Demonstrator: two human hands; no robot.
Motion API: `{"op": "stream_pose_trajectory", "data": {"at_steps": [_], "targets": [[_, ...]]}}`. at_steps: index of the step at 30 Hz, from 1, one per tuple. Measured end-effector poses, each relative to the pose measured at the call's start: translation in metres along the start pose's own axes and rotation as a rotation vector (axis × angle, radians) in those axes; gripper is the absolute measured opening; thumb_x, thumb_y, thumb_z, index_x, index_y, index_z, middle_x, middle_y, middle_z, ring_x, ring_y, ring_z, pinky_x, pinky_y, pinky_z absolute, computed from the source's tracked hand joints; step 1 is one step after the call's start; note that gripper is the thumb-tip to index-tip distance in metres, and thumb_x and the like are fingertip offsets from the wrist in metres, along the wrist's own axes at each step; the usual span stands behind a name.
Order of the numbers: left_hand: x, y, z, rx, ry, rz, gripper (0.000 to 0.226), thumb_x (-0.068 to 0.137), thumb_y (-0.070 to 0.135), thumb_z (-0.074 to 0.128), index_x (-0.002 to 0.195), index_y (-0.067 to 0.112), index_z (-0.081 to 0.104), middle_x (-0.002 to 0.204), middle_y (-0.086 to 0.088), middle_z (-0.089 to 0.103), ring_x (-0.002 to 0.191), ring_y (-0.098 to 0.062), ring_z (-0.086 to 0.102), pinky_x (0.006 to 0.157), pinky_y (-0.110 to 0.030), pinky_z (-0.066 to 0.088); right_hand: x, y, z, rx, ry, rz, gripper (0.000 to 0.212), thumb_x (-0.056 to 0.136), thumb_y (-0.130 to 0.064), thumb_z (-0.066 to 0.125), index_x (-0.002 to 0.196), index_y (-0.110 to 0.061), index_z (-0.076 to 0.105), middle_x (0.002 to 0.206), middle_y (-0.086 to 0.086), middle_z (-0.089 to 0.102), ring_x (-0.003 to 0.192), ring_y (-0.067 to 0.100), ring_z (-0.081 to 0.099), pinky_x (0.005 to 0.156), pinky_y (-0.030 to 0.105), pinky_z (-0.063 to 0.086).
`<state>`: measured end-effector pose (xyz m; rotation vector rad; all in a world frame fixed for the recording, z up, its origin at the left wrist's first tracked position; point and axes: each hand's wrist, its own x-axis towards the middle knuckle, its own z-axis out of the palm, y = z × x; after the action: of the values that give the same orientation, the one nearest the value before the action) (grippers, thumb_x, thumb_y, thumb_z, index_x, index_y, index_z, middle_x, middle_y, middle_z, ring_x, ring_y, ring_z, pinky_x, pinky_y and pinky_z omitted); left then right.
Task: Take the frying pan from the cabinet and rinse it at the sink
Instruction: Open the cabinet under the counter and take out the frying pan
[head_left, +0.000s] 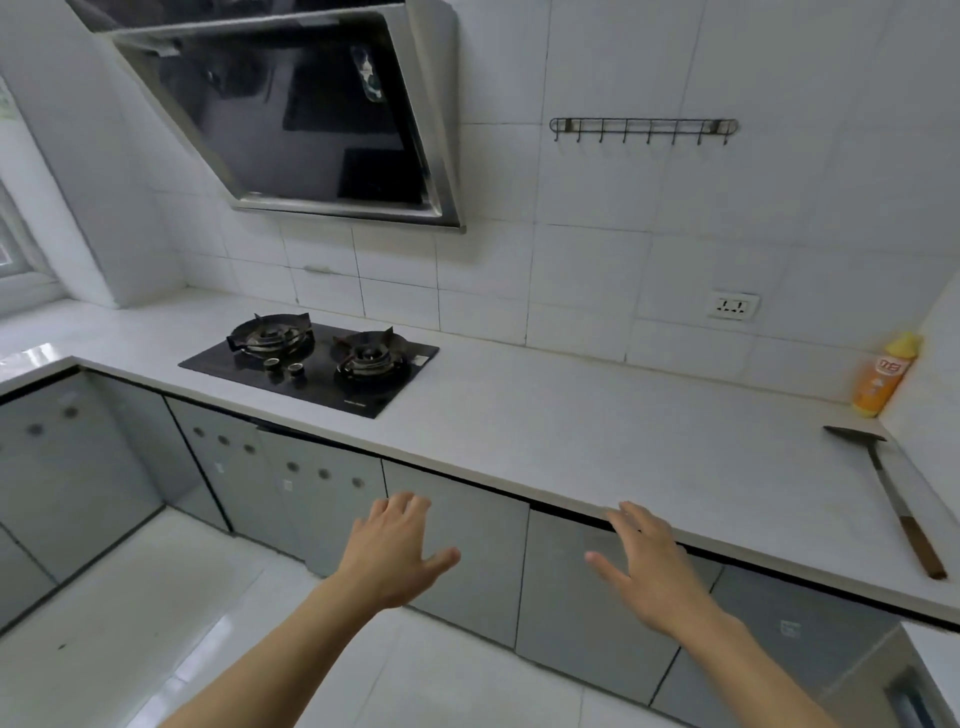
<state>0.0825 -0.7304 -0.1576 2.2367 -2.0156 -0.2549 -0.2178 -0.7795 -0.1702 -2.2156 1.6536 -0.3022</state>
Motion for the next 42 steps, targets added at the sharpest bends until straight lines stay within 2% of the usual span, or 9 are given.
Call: {"op": "stream_pose_trajectory", "data": {"at_steps": [2,4,6,17,24,28,32,38,42], "targets": [[0.036,0.003,-0.003,0.004,-0.017,-0.017,0.081,0.086,0.070,0.047,0.148,0.021,0.030,0.151,-0.001,0.036,0.136,-0.022,0.035,0.109,-0.041,0.037,0.035,0.010,0.002,0.012,-0.033,0.021,0.108,0.064,-0.088,0.003,0.151,-0.026,0.020,0.160,0.001,0.013,0.146,0.021,0.009,0.117,0.037,0.016],[0.066,0.007,-0.004,0.007,-0.034,-0.022,0.080,0.086,0.070,0.047,0.147,0.021,0.031,0.150,-0.001,0.036,0.136,-0.023,0.035,0.109,-0.042,0.037,0.067,0.019,0.007,0.010,-0.065,0.032,0.082,0.084,-0.075,0.025,0.151,-0.028,0.021,0.160,-0.001,0.013,0.145,0.021,0.011,0.116,0.041,0.020],[0.097,0.011,-0.004,0.007,-0.040,-0.024,0.079,0.086,0.068,0.048,0.147,0.020,0.031,0.150,-0.002,0.036,0.136,-0.024,0.034,0.109,-0.042,0.037,0.096,0.028,0.009,0.001,-0.077,0.027,0.066,0.094,-0.060,0.039,0.150,-0.029,0.022,0.159,-0.002,0.013,0.145,0.020,0.012,0.115,0.043,0.021],[0.226,0.024,0.032,-0.034,-0.179,0.125,0.079,0.086,0.067,0.050,0.147,0.019,0.031,0.153,-0.002,0.032,0.137,-0.024,0.032,0.110,-0.042,0.037,0.167,0.073,0.029,0.089,-0.108,0.218,0.064,0.094,-0.058,0.039,0.149,-0.029,0.025,0.158,-0.002,0.016,0.143,0.019,0.014,0.115,0.041,0.023],[0.299,0.026,0.070,-0.032,-0.283,0.303,0.073,0.089,0.060,0.052,0.145,0.018,0.033,0.151,-0.005,0.035,0.135,-0.027,0.035,0.109,-0.044,0.037,0.175,0.071,0.063,0.339,-0.001,0.489,0.057,0.093,-0.049,0.052,0.141,-0.020,0.042,0.143,0.000,0.040,0.131,0.015,0.038,0.106,0.028,0.032],[0.330,0.021,0.096,0.004,-0.375,0.367,0.065,0.091,0.055,0.052,0.142,0.018,0.036,0.146,-0.006,0.040,0.131,-0.028,0.039,0.105,-0.043,0.039,0.181,0.066,0.093,0.617,0.098,0.709,0.043,0.092,-0.045,0.057,0.129,-0.022,0.052,0.133,-0.001,0.053,0.121,0.013,0.049,0.098,0.030,0.040],[0.339,0.017,0.125,0.062,-0.480,0.394,0.063,0.092,0.051,0.053,0.142,0.017,0.035,0.147,-0.006,0.038,0.130,-0.027,0.038,0.104,-0.040,0.038,0.193,0.062,0.113,1.058,0.246,1.012,0.024,0.094,-0.042,0.056,0.108,-0.022,0.059,0.112,0.006,0.061,0.096,0.018,0.057,0.081,0.035,0.049],[0.356,0.005,0.155,0.136,-0.482,0.419,0.064,0.093,0.042,0.053,0.147,0.017,0.028,0.155,-0.005,0.024,0.139,-0.028,0.027,0.108,-0.038,0.034,0.231,0.078,0.167,1.846,0.299,1.207,0.061,0.096,-0.056,0.041,0.128,-0.005,0.049,0.121,0.020,0.060,0.108,0.036,0.060,0.084,0.045,0.050],[0.362,-0.003,0.168,0.163,-0.491,0.386,0.060,0.094,0.036,0.055,0.146,0.017,0.031,0.158,-0.001,0.019,0.140,-0.026,0.026,0.106,-0.034,0.038,0.261,0.079,0.198,2.095,0.320,1.249,0.074,0.093,-0.067,0.033,0.129,-0.005,0.049,0.130,0.023,0.055,0.119,0.037,0.053,0.093,0.047,0.046]]}}
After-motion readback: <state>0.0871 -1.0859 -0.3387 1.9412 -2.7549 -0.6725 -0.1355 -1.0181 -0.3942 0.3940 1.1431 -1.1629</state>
